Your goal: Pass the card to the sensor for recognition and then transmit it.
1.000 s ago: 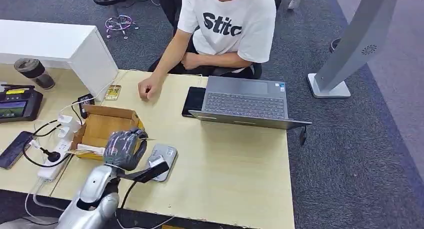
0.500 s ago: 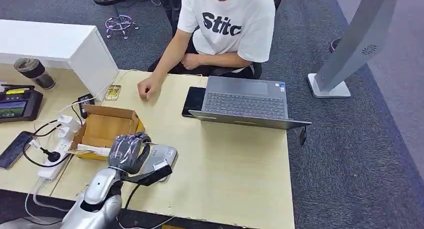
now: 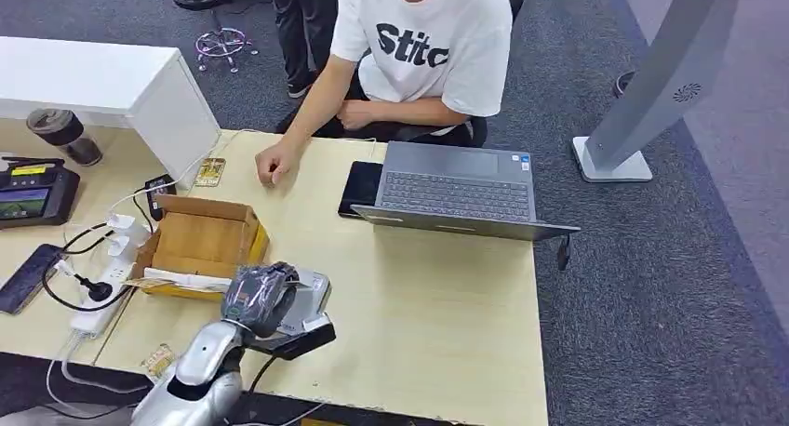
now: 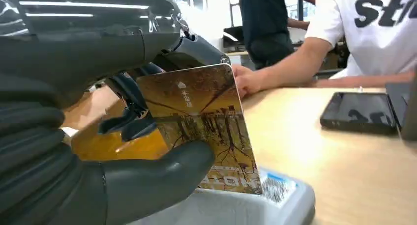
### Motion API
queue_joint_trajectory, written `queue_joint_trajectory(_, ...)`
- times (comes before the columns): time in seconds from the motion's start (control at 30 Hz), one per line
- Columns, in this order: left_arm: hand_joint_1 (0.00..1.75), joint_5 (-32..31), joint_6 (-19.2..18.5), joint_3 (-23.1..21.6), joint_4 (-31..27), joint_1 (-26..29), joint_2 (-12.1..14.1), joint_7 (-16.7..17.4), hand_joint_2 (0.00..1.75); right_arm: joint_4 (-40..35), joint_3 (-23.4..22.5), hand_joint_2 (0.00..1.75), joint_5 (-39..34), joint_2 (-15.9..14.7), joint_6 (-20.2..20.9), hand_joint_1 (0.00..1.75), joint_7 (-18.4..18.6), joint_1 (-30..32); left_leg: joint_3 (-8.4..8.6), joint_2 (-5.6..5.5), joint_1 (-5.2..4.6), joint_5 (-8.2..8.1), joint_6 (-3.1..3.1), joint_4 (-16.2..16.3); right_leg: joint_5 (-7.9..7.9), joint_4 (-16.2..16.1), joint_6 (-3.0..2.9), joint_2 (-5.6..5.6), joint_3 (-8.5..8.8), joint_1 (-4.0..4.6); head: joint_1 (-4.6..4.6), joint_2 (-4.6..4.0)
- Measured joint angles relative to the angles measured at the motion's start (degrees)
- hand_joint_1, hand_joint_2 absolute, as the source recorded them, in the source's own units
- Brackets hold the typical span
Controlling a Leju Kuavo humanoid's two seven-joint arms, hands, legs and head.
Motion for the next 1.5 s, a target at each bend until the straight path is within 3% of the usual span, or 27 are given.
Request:
queue_joint_trajectory(0.73,1.75,-1.9,-1.7,-3.0,2.5,-2.1,0.2,0.9,1.75,0.0,0.0,1.75,-0.1,-0.1,0.0,0.0,0.0,0.0,0.09,-0.03,0.0,0.02,0.0,0.0,0.0,0.0,0.0,-0.06,0.15,0.0,0.0,0.0)
queue_joint_trajectory(1.07,1.75,-2.3,-1.0,-3.1,1.2,-2.6,2.5,1.7,1.75,0.0,0.0,1.75,-0.9,-0.2,0.0,0.0,-0.5,0.0,0.1,-0.03,0.0,0.03,-0.01,0.0,0.01,0.0,-0.01,-0.05,0.13,0.01,0.0,0.0)
queue_joint_trajectory(1.5,1.75,-2.0,-0.8,-1.9,-4.9,-5.1,6.1,2.2,1.75,0.0,0.0,1.75,-0.9,-0.3,0.1,0.0,-0.5,0.1,0.08,-0.03,0.0,0.03,-0.01,0.0,0.01,0.0,-0.01,-0.05,0.1,0.0,0.0,0.0)
